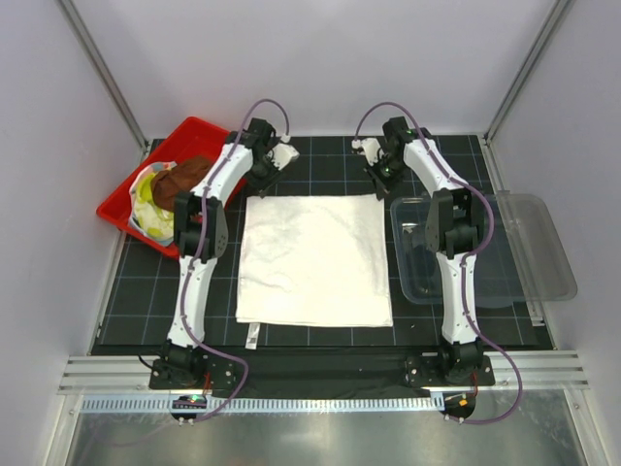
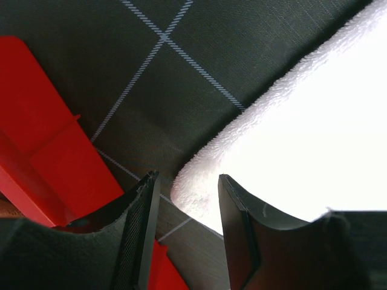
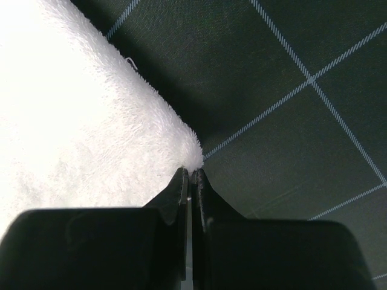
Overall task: Fold and stack the towels
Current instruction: Fold the towel
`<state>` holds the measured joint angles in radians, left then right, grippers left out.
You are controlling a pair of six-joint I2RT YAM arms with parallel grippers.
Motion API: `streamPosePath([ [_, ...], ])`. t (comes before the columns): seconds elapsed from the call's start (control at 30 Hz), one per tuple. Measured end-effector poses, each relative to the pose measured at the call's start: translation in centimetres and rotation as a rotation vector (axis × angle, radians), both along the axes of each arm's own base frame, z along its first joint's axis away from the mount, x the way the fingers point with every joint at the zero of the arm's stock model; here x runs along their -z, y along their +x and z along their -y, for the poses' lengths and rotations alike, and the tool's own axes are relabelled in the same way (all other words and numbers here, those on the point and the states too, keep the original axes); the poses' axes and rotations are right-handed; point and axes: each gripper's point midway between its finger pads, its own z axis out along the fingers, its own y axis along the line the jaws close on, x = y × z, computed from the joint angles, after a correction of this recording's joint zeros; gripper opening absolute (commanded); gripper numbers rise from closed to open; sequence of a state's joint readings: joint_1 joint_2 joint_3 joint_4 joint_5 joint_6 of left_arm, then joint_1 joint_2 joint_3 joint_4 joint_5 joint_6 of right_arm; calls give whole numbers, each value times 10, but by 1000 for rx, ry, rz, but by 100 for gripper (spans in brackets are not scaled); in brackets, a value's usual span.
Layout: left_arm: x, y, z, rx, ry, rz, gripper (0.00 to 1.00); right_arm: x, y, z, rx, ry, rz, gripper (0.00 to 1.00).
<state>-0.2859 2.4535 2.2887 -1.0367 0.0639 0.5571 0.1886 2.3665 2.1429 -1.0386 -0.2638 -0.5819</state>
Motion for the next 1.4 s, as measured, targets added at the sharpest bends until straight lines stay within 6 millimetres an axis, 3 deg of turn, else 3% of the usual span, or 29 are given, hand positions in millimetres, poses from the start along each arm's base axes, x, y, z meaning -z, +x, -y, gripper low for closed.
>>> streamPosePath([
  [0.2,4,-3,-2,31,68,9,43,-3,0,0,0,1,6,1],
  [0.5,1,1,-15,62,149,28,49,-5,-2,1,2,-3,12,1],
  [0.73,-1,0,-8,84,115,9,46,-6,-2,2,3,-4,16,1],
  [1.07,19,-14,-9,83,137,-45,46,-6,-1,2,3,-4,18,1],
  [1.4,20,-5,-12,36,151,-10,50,-6,-1,3,5,-10,19,1],
])
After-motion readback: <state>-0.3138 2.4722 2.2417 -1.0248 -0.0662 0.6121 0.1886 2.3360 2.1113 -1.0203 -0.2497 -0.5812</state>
